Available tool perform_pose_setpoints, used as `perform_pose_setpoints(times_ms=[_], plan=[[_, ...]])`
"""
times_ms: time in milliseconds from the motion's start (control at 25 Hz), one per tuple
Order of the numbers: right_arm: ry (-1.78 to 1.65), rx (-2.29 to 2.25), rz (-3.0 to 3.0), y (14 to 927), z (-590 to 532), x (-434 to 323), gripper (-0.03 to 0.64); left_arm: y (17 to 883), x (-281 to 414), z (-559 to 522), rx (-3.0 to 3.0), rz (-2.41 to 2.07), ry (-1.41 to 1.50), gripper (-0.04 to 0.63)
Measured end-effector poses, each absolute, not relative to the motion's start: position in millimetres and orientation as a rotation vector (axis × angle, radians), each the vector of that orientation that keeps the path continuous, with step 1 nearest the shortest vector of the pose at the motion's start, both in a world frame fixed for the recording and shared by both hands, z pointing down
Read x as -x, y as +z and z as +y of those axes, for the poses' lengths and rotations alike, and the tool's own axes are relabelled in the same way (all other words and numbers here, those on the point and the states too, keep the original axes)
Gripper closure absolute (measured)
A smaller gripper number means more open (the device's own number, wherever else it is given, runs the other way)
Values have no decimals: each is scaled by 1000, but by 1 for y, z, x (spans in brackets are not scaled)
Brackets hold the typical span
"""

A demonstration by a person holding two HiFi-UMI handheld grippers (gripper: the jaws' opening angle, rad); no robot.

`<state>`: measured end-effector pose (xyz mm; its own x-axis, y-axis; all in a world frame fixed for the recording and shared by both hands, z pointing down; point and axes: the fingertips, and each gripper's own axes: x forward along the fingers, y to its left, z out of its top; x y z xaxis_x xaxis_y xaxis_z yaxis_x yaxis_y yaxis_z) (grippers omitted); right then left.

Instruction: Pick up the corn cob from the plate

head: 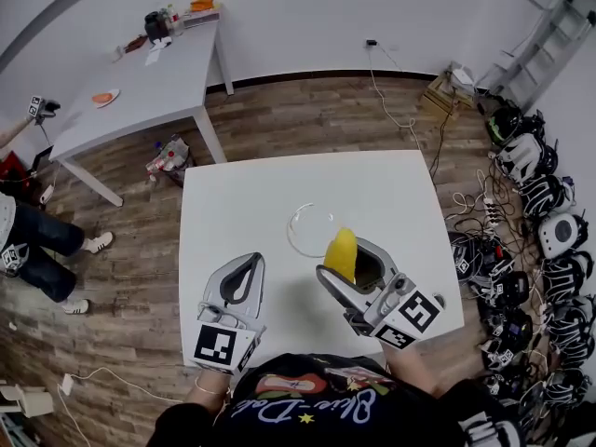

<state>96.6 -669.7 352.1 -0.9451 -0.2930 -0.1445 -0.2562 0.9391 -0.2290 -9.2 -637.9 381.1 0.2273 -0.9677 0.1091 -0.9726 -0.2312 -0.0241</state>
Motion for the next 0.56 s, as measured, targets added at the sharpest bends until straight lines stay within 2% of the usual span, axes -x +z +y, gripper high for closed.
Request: perform_pose_setpoints(times_ms=[560], plan=[[-344, 426, 2900, 354, -662, -107, 357, 384, 1, -632, -2430, -1893, 150, 601]])
